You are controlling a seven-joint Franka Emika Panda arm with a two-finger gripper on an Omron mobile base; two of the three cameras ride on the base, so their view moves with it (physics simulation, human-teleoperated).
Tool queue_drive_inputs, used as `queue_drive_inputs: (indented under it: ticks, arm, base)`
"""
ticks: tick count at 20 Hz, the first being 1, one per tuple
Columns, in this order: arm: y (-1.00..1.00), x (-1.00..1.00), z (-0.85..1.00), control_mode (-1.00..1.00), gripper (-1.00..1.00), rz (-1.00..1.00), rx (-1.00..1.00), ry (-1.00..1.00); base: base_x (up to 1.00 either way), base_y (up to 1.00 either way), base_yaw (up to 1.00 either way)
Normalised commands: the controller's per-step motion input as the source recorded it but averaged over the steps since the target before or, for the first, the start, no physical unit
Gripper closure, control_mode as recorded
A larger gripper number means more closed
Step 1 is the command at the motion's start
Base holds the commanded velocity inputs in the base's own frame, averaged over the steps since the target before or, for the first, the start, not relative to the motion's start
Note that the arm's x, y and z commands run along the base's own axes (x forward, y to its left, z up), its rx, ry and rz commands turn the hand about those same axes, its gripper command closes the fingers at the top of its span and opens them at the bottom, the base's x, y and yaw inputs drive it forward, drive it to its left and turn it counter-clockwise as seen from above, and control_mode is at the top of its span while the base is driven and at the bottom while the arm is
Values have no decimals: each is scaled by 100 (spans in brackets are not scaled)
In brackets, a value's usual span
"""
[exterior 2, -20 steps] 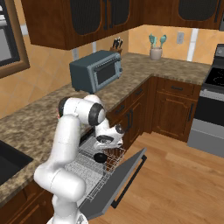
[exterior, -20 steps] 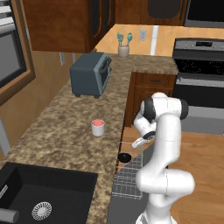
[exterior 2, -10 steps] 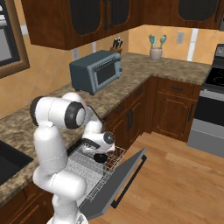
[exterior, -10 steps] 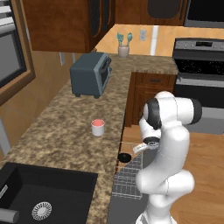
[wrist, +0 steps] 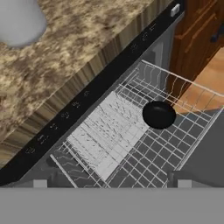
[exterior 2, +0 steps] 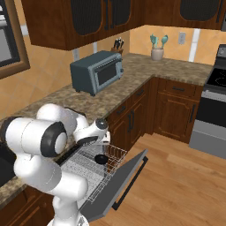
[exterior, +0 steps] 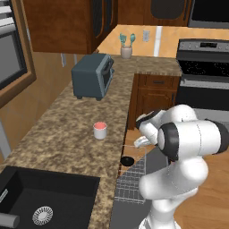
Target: Pick up the cup and bowl from the counter, place them in the dishwasher, and close the dishwasher door.
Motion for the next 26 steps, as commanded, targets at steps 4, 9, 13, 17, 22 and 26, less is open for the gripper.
queue_drive_inputs:
  ticks: [4, 9, 13, 17, 22, 26]
  arm:
    - [0, 20, 100, -100, -100, -6, 1, 0]
    - [19, 13, 49, -100, -100, -19, -2, 1]
    - [79, 70, -12, -100, -100, -21, -15, 15]
    - [21, 47, 3, -100, -100, -15, -6, 13]
    - [1, 48, 10, -100, -100, -2, -1, 13]
    - [2, 57, 1, -100, -100, 0, 8, 2]
  base:
    - [0, 0, 0]
    - [0, 0, 0]
    - [0, 0, 0]
    - [0, 0, 0]
    - [0, 0, 0]
    - [0, 0, 0]
